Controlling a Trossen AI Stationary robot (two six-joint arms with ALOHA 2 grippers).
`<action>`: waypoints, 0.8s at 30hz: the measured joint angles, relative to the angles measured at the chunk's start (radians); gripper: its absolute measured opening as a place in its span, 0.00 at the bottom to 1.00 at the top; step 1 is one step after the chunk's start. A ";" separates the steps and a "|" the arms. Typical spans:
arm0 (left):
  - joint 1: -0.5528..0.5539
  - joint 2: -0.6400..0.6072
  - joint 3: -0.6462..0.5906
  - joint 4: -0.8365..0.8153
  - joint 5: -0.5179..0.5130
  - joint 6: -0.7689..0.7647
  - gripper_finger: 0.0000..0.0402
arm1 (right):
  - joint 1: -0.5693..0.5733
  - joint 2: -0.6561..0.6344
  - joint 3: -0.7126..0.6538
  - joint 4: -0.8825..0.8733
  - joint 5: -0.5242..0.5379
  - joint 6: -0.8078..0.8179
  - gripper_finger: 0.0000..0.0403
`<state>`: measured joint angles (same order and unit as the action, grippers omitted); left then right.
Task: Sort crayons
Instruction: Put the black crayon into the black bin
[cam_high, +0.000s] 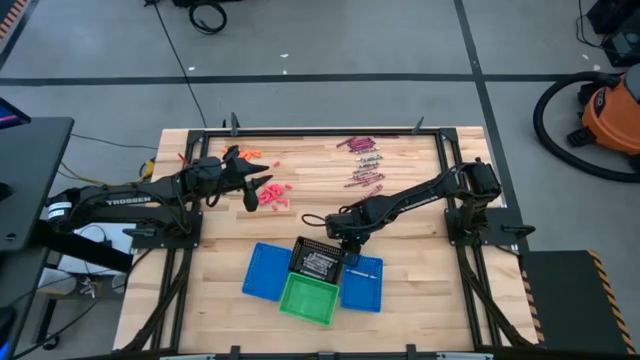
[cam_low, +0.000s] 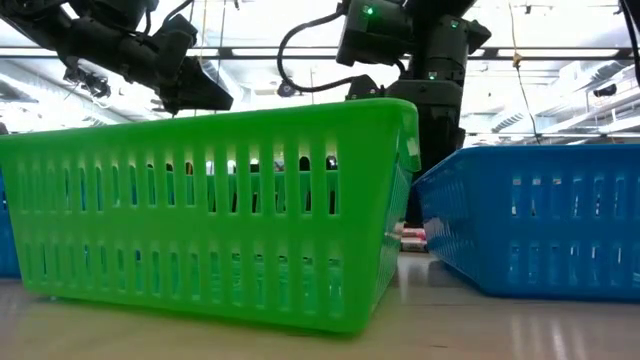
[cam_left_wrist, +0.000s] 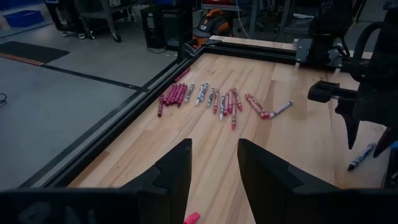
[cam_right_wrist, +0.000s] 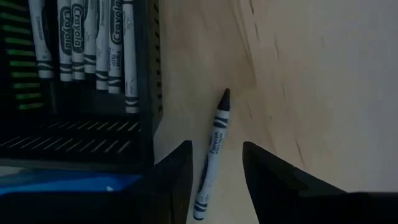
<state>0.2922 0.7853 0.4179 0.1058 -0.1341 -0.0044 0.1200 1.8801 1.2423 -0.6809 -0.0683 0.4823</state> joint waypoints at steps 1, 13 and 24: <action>0.000 0.000 0.000 0.000 0.000 0.000 0.35 | -0.003 0.000 0.000 0.000 -0.001 -0.004 0.37; 0.000 0.000 0.000 0.000 0.000 0.000 0.35 | -0.009 0.069 0.002 0.039 -0.071 -0.018 0.37; -0.004 0.000 0.000 -0.002 0.000 0.000 0.35 | -0.007 0.076 0.003 0.028 -0.002 0.011 0.36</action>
<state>0.2882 0.7850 0.4179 0.1040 -0.1343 -0.0048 0.1128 1.9560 1.2457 -0.6529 -0.0707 0.4932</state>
